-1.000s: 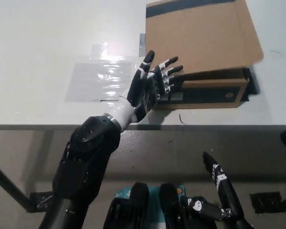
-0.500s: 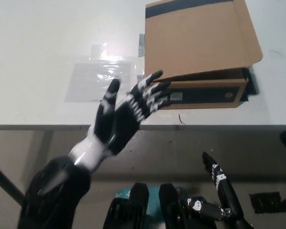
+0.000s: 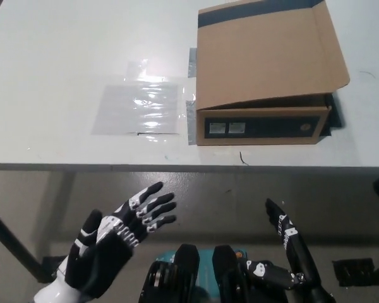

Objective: A small storge box is placed at the center of the table and the robot uses its left hand to push the lid and close it

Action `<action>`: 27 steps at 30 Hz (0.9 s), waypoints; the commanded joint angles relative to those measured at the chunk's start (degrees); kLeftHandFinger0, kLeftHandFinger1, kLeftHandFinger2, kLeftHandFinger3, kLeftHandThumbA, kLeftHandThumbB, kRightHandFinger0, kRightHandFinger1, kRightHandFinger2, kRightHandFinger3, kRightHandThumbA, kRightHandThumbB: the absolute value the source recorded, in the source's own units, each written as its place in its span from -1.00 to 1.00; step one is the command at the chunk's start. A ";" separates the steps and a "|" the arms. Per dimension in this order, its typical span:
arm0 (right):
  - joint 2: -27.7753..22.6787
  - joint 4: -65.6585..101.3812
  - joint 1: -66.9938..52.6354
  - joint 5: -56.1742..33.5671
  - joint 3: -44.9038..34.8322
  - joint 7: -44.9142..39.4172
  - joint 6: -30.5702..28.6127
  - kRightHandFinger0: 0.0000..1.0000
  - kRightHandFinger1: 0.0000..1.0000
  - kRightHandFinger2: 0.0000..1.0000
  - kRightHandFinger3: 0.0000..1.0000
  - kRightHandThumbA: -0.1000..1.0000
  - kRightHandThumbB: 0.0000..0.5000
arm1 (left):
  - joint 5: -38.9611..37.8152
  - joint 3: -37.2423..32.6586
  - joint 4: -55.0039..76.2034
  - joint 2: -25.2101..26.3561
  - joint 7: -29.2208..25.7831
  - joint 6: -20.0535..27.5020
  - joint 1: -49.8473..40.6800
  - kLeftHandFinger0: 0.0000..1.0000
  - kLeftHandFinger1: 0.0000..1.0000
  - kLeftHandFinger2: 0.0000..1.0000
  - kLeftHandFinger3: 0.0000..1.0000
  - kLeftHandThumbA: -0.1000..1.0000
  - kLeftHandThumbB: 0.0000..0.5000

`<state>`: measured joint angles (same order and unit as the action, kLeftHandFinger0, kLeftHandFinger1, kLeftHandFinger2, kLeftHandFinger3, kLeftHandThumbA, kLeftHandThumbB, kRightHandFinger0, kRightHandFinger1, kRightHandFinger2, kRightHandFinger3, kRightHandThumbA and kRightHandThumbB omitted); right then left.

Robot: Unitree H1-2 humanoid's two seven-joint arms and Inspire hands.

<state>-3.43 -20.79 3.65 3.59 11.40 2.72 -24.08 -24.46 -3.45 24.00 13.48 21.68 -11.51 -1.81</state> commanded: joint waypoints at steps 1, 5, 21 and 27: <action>0.49 0.63 1.07 -0.24 0.25 -0.21 -2.85 1.00 1.00 1.00 1.00 1.00 0.31 | 12.71 1.67 -10.06 0.19 -1.83 18.96 -0.08 1.00 1.00 1.00 1.00 1.00 0.20; 0.63 0.65 0.56 -0.70 -0.07 -0.30 -2.85 1.00 1.00 1.00 1.00 1.00 0.34 | 23.60 0.79 -20.16 2.06 -6.55 25.34 2.60 1.00 1.00 1.00 1.00 1.00 0.14; 0.57 0.60 1.89 0.52 0.06 0.58 -2.85 1.00 1.00 1.00 1.00 1.00 0.43 | 32.38 -0.76 -31.10 2.59 -10.91 29.62 6.26 1.00 1.00 1.00 1.00 1.00 0.19; 0.53 0.73 1.92 0.55 0.01 0.64 -2.85 1.00 1.00 1.00 1.00 1.00 0.44 | 31.65 0.37 -32.20 1.30 -12.10 29.83 6.15 1.00 1.00 1.00 1.00 1.00 0.30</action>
<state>-3.41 -20.79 3.94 3.80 11.41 2.80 -24.09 3.73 -3.80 -8.26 14.54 13.25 12.43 3.49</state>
